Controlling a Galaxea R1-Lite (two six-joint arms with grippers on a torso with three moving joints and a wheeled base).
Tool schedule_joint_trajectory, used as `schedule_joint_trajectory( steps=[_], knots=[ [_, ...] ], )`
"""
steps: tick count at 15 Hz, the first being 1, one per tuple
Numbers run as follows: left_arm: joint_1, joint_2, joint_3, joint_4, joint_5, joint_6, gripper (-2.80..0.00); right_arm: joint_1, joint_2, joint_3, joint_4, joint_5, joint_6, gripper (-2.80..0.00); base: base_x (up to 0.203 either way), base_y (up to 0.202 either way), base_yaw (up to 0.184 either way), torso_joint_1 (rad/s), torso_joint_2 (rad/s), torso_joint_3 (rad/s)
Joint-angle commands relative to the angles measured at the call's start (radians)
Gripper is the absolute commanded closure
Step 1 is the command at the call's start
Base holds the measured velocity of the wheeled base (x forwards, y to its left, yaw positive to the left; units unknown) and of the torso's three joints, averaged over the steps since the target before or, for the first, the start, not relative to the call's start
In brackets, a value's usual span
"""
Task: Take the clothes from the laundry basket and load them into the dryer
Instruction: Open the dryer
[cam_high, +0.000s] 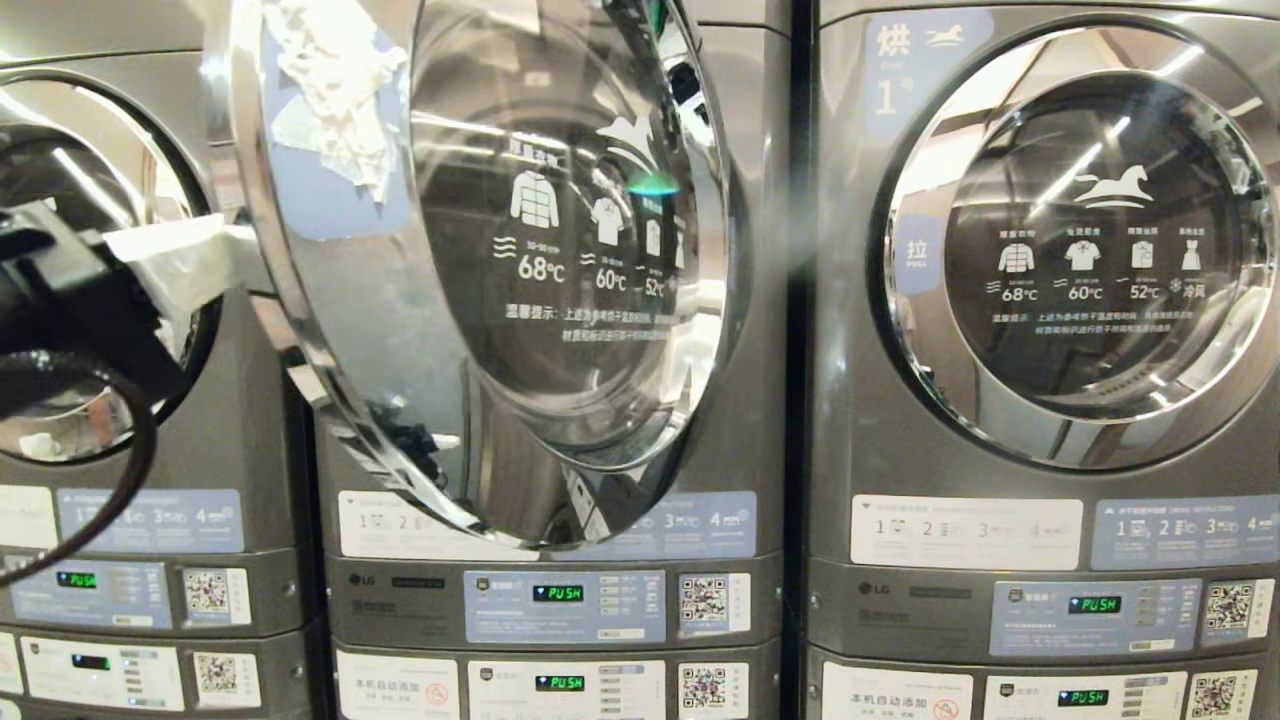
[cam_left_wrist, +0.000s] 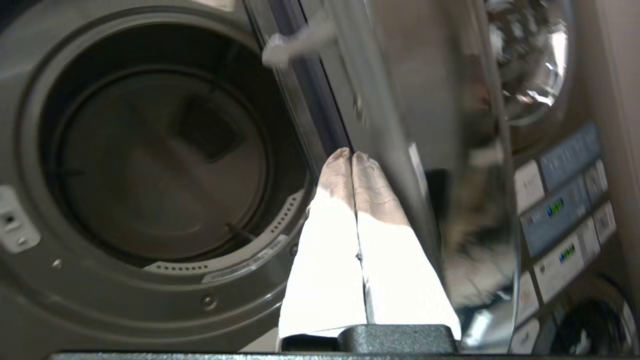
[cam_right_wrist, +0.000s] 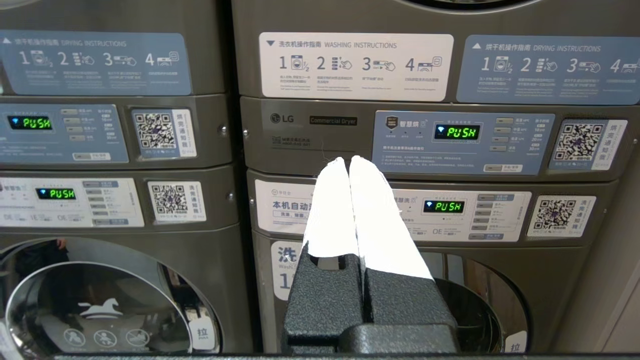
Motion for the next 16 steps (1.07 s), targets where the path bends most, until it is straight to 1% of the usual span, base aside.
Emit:
schedule_joint_trajectory(
  steps=[1, 2, 4, 5, 6, 7, 8, 9, 11, 13, 14, 16],
  knots=[
    [-0.061, -0.046, 0.013, 0.021, -0.002, 0.047, 0.0, 0.001, 0.0, 0.0, 0.002, -0.001, 0.0, 0.0, 0.0, 0.0, 0.0, 0.0, 0.0, 0.0],
    [-0.113, -0.051, 0.01, 0.044, -0.003, 0.076, 0.0, 0.001, 0.0, 0.0, 0.002, 0.001, 0.0, 0.0, 0.0, 0.0, 0.0, 0.0, 0.0, 0.0],
    [-0.27, -0.052, 0.007, 0.06, -0.002, 0.109, 0.0, 0.001, 0.0, 0.0, 0.002, -0.001, 0.0, 0.0, 0.0, 0.0, 0.0, 0.0, 0.0, 0.0],
    [-0.353, -0.053, 0.009, 0.063, 0.005, 0.119, 0.0, -0.001, 0.0, 0.0, 0.002, 0.001, 0.001, 0.0, 0.0, 0.0, 0.0, 0.0, 0.0, 0.0],
    [-0.403, -0.058, 0.015, 0.063, 0.029, 0.126, 0.0, -0.001, 0.0, 0.0, 0.002, 0.001, 0.002, 0.0, 0.0, 0.0, 0.0, 0.0, 0.0, 0.0],
    [-0.411, -0.07, 0.022, 0.063, 0.08, 0.124, 0.0, -0.001, 0.0, 0.0, 0.0, 0.001, 0.003, 0.0, 0.0, 0.0, 0.0, 0.0, 0.0, 0.0],
    [-0.38, -0.085, 0.03, 0.065, 0.141, 0.099, 0.0, 0.0, 0.0, 0.0, 0.0, 0.001, 0.005, 0.0, 0.0, 0.0, 0.0, 0.0, 0.0, 0.0],
    [-0.355, -0.1, 0.04, 0.069, 0.178, 0.059, 0.0, 0.0, 0.0, 0.001, 0.0, 0.002, 0.005, 0.0, 0.0, 0.0, 0.0, 0.0, 0.0, 0.0],
    [-0.355, -0.083, 0.04, 0.07, 0.18, 0.059, 0.0, 0.0, 0.0, 0.001, 0.0, 0.002, 0.005, 0.0, 0.0, 0.0, 0.0, 0.0, 0.0, 0.0],
    [-0.359, -0.008, 0.021, 0.064, 0.178, 0.063, 0.0, 0.001, 0.0, 0.001, 0.0, 0.002, 0.005, 0.0, 0.0, 0.0, 0.0, 0.0, 0.0, 0.0],
    [-0.369, 0.048, -0.011, 0.057, 0.174, 0.064, 0.0, 0.0, 0.0, 0.0, 0.001, 0.001, 0.004, 0.0, 0.0, 0.0, 0.0, 0.0, 0.0, 0.0],
    [-0.426, 0.18, -0.115, 0.05, 0.162, 0.062, 0.0, -0.001, 0.0, 0.0, 0.001, 0.001, 0.005, 0.0, 0.0, 0.0, 0.0, 0.0, 0.0, 0.0]
  ],
)
